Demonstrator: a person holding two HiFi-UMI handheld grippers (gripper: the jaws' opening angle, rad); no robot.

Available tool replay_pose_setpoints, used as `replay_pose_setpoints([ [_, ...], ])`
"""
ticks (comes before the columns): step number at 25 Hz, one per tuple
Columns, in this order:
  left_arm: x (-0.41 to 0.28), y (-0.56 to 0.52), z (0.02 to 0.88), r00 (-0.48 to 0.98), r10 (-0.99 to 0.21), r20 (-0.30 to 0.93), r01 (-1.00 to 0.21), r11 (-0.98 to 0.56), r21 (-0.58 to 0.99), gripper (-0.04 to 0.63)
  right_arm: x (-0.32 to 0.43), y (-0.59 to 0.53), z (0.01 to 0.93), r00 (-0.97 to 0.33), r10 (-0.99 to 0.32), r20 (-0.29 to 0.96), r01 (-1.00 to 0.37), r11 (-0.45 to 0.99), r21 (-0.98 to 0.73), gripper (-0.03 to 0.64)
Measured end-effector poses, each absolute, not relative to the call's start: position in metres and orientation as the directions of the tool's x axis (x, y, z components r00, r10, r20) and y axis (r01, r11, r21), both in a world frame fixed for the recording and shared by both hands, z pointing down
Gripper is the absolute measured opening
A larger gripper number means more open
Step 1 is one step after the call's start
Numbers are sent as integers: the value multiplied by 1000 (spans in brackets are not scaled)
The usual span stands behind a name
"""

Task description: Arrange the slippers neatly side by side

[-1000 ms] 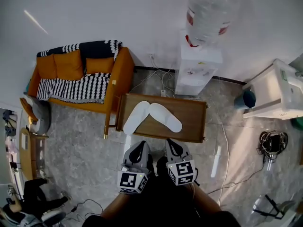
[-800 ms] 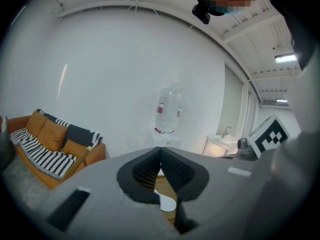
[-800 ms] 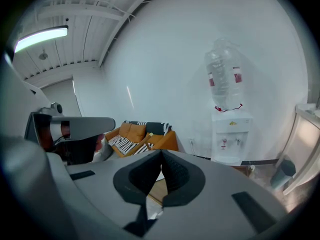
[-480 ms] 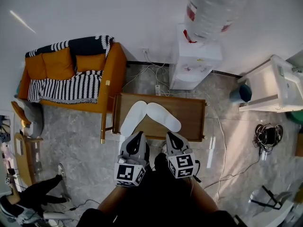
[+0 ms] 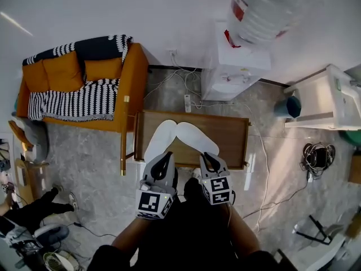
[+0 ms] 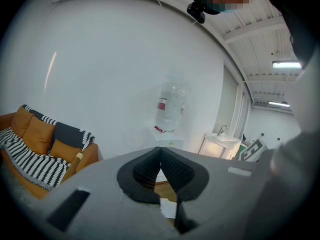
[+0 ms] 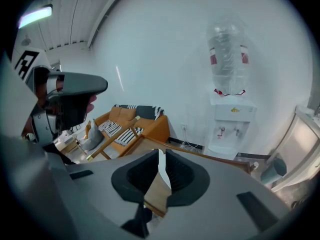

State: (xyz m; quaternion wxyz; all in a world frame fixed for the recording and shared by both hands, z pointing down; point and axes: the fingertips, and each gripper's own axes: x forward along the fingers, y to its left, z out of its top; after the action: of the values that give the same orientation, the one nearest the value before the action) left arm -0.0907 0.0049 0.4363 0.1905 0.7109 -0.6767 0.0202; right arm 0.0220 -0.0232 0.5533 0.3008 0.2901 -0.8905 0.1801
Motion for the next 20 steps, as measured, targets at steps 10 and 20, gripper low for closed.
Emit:
replay_pose_setpoints([
  [10,-97,-14,456,101,-943,317,-964,-13,266,15,5,-40,627,-586,-282,760,-534,839,-101,71],
  [20,-102,-17,475,125,-927,352,-960,-24,278,15,-1,-51,697,-482,-207,851,-403,915,-6,74],
])
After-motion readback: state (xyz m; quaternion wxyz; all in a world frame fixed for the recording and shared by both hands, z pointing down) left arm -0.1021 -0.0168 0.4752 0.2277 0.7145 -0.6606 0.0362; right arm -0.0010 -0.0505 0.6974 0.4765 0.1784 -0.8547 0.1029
